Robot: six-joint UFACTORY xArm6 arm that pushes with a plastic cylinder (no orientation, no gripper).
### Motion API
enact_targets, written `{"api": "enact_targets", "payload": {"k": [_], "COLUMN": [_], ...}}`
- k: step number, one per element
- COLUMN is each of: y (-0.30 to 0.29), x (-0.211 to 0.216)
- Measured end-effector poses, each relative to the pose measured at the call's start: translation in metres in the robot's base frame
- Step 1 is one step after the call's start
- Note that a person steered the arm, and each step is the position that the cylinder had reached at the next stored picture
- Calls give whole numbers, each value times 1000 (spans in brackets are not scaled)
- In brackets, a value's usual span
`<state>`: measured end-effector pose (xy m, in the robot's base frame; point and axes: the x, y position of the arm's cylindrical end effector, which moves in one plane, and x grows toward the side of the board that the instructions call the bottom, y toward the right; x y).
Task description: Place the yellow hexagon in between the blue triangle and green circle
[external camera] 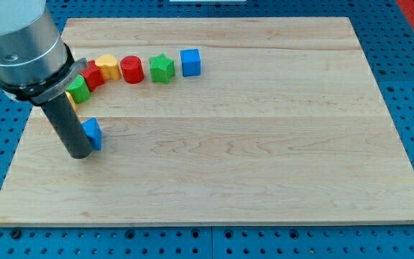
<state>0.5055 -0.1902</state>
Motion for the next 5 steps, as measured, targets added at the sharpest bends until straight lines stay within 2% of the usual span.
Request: {"api": "enact_targets", "payload": {"k": [1,2,3,4,5], "y": [9,9,-54,-103,-114], "x": [-24,-28,8,-1,-20]}}
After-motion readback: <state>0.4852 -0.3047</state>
